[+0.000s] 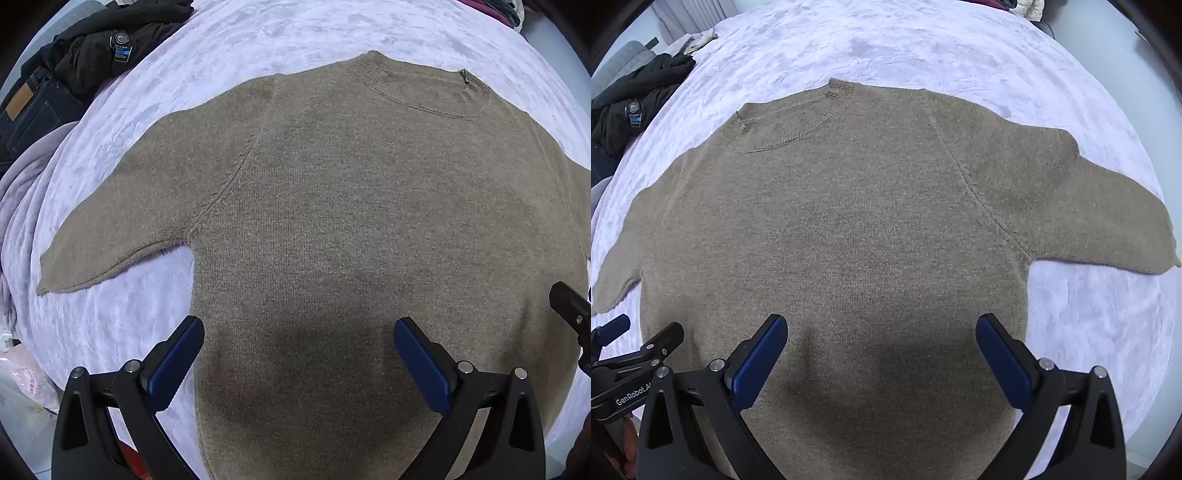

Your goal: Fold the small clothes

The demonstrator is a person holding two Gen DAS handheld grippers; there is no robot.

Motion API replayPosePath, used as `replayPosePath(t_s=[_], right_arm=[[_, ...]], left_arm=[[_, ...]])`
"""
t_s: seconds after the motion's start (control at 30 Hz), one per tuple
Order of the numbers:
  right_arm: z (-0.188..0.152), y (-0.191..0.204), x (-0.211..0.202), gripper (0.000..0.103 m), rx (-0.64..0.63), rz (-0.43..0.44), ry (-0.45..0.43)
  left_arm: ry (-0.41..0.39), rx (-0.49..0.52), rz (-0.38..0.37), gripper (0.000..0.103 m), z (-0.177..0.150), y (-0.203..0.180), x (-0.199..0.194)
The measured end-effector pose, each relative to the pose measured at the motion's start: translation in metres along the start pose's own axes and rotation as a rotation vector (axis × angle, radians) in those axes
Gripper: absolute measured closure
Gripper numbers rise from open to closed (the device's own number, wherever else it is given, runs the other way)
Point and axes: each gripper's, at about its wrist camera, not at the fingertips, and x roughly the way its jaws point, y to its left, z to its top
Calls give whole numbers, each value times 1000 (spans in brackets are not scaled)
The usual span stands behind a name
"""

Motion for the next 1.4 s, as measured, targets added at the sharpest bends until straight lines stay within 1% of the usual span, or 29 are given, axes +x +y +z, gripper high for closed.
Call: replayPosePath(t_s=[0.23,0.53,0.57,0.8,1.17,1.3,1.4], right_arm=[[0,0,1,1,0,-4,2],[0,1,1,1,3,-5,1],[0,1,1,1,3,-5,1],[-1,1,2,1,6,-5,5],[-1,1,2,1,4,-9,5],[-1,2,2,1,5,-10,5],[-1,2,2,1,7,-9,8]], left_arm=[[-7,8,3,0,-3,-8,-3],[-16,10,3,0,-5,-8,-3],[-7,8,8,0,0,-5,-1],[-5,6,6,0,0,-9,-2],[-30,5,7,0,2,-10,-2],[-51,3,8,0,3,-10,-3],[-43,4,8,0,4,-11,-3]])
